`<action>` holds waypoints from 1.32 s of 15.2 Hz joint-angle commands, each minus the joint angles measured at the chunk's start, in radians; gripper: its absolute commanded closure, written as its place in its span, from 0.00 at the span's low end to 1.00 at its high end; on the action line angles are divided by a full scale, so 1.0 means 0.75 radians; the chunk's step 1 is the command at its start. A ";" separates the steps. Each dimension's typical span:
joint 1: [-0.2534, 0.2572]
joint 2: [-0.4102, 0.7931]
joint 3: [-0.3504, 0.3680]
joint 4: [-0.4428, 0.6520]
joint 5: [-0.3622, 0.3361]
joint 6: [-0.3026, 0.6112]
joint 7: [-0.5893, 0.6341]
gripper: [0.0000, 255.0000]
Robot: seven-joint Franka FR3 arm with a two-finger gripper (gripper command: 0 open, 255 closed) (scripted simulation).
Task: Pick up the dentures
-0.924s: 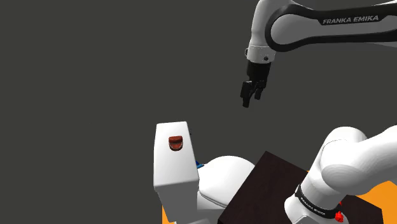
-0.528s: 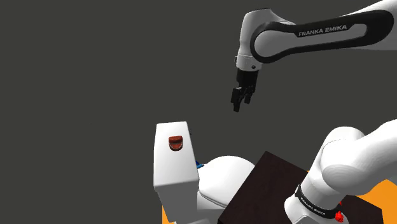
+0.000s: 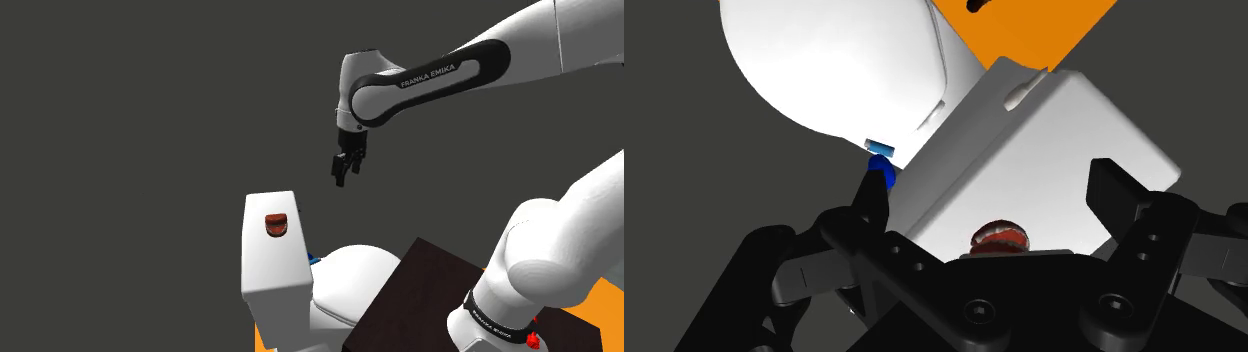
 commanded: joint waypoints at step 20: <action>0.064 1.061 0.050 0.704 -0.039 0.416 -0.168 0.00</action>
